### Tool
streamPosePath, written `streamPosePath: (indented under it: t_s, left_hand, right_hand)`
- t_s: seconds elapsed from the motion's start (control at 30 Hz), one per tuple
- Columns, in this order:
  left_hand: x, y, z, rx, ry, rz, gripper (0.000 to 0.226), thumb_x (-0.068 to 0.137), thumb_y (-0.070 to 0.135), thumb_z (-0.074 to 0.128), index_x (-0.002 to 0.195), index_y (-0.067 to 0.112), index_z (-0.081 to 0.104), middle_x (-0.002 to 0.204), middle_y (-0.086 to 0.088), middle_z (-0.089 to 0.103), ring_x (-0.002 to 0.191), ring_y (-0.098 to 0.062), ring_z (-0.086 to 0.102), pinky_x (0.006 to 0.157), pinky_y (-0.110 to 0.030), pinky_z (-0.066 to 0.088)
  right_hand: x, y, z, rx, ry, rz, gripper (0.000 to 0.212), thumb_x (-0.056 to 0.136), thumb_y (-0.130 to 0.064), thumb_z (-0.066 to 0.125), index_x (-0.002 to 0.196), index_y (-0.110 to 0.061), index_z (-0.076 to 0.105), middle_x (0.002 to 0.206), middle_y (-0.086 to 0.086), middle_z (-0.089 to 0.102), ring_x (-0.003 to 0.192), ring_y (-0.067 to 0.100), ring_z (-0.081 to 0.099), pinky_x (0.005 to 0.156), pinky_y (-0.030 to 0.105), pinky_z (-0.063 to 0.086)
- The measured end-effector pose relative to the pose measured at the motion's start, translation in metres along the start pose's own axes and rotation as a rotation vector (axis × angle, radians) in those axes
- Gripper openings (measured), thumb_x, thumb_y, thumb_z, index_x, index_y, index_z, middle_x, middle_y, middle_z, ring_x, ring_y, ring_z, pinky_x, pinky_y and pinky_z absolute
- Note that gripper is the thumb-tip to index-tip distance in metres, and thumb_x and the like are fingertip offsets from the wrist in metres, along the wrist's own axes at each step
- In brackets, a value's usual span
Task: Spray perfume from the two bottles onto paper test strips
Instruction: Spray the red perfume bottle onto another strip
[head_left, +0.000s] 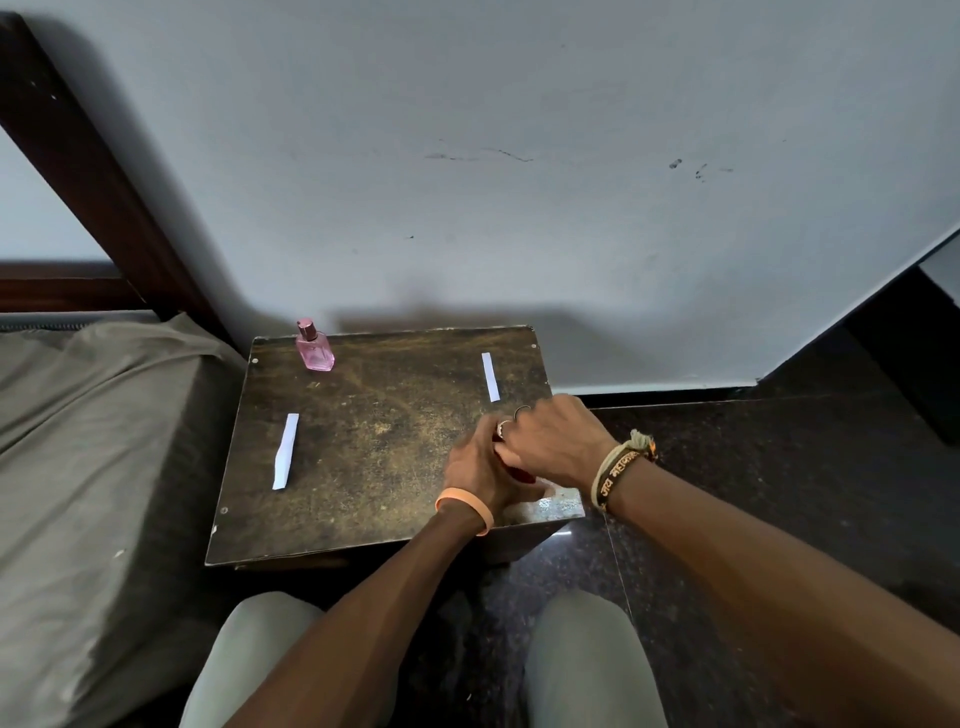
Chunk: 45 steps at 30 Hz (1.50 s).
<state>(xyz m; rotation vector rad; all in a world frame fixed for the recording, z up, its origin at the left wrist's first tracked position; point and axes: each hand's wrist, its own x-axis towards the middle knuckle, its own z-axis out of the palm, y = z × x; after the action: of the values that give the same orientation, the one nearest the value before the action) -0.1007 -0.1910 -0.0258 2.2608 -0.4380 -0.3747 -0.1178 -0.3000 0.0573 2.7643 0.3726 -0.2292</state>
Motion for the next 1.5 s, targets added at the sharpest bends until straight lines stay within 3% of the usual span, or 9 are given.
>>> streamPosePath:
  t_s: [0.13, 0.27, 0.5, 0.7, 0.9, 1.0, 1.1, 1.33, 1.5]
  left_hand:
    - [0.002, 0.003, 0.001, 0.039, -0.004, 0.007, 0.078, 0.048, 0.049, 0.088, 0.107, 0.023, 0.044, 0.095, 0.002, 0.066, 0.088, -0.02, 0.06, 0.078, -0.03, 0.049]
    - [-0.001, 0.001, -0.002, -0.016, 0.062, 0.053, 0.057, 0.06, 0.03, 0.084, 0.106, 0.016, 0.052, 0.083, -0.001, 0.065, 0.073, -0.024, 0.058, 0.067, -0.028, 0.043]
    - [0.002, 0.002, 0.0, -0.002, 0.012, 0.034, 0.075, 0.047, 0.042, 0.089, 0.104, 0.018, 0.046, 0.089, 0.004, 0.06, 0.079, -0.015, 0.052, 0.074, -0.026, 0.042]
    - [0.0, -0.002, -0.003, -0.043, 0.07, 0.094, 0.054, 0.058, 0.027, 0.083, 0.101, 0.017, 0.051, 0.083, 0.003, 0.059, 0.071, -0.017, 0.05, 0.064, -0.026, 0.039]
    - [0.002, -0.004, 0.004, -0.001, 0.029, 0.026, 0.079, 0.039, 0.055, 0.087, 0.097, 0.027, 0.043, 0.091, 0.008, 0.059, 0.083, -0.015, 0.054, 0.074, -0.027, 0.045]
    - [0.004, -0.002, 0.003, 0.015, 0.01, 0.038, 0.072, 0.048, 0.047, 0.086, 0.104, 0.023, 0.048, 0.097, 0.004, 0.062, 0.09, -0.017, 0.058, 0.081, -0.031, 0.047]
    - [0.003, -0.007, 0.001, -0.051, 0.051, 0.035, 0.055, 0.056, 0.037, 0.078, 0.1, 0.018, 0.052, 0.091, -0.002, 0.065, 0.084, -0.024, 0.061, 0.07, -0.029, 0.044]
    - [0.002, -0.008, 0.003, -0.038, 0.022, 0.021, 0.07, 0.043, 0.044, 0.085, 0.09, 0.031, 0.035, 0.092, 0.001, 0.061, 0.082, -0.019, 0.054, 0.069, -0.028, 0.04]
    - [0.001, -0.007, 0.001, -0.026, 0.052, 0.044, 0.045, 0.066, 0.029, 0.075, 0.101, 0.017, 0.05, 0.094, -0.004, 0.062, 0.09, -0.024, 0.057, 0.073, -0.026, 0.038]
  right_hand:
    - [0.001, -0.005, 0.003, -0.027, -0.038, 0.069, 0.037, 0.104, -0.027, 0.032, 0.082, -0.018, 0.059, 0.064, -0.005, 0.047, 0.057, 0.018, 0.047, 0.051, 0.028, 0.031]
    - [0.005, -0.024, 0.0, 0.094, -0.087, 0.302, 0.032, 0.104, -0.022, 0.035, 0.095, -0.02, 0.066, 0.086, -0.001, 0.064, 0.076, 0.021, 0.061, 0.058, 0.032, 0.033]
    - [-0.003, -0.007, 0.0, -0.074, -0.034, 0.032, 0.034, 0.104, -0.03, 0.032, 0.092, -0.018, 0.062, 0.084, -0.002, 0.068, 0.063, 0.02, 0.055, 0.045, 0.028, 0.02]
    - [0.008, -0.022, 0.002, 0.151, -0.087, 0.286, 0.034, 0.102, -0.03, 0.036, 0.097, -0.019, 0.068, 0.092, 0.0, 0.069, 0.083, 0.023, 0.067, 0.061, 0.031, 0.035]
    - [-0.009, 0.005, 0.0, -0.038, -0.021, -0.004, 0.05, 0.103, -0.052, 0.025, 0.086, -0.018, 0.057, 0.062, -0.003, 0.041, 0.057, 0.019, 0.046, 0.049, 0.031, 0.026]
    - [-0.009, -0.008, 0.003, 0.144, -0.031, 0.246, 0.048, 0.102, -0.049, 0.03, 0.092, -0.017, 0.064, 0.071, -0.002, 0.056, 0.067, 0.021, 0.055, 0.058, 0.031, 0.034]
    - [-0.005, -0.021, 0.003, 0.329, -0.085, 0.46, 0.048, 0.099, -0.05, 0.036, 0.099, -0.015, 0.068, 0.094, 0.006, 0.069, 0.086, 0.027, 0.066, 0.064, 0.032, 0.037]
    - [-0.007, -0.008, 0.003, 0.069, 0.012, 0.098, 0.043, 0.103, -0.044, 0.031, 0.098, -0.016, 0.062, 0.083, 0.001, 0.067, 0.066, 0.022, 0.058, 0.049, 0.029, 0.026]
    - [-0.002, -0.024, 0.008, 0.285, -0.04, 0.381, 0.042, 0.101, -0.044, 0.034, 0.102, -0.016, 0.065, 0.089, 0.005, 0.067, 0.082, 0.026, 0.066, 0.062, 0.032, 0.041]
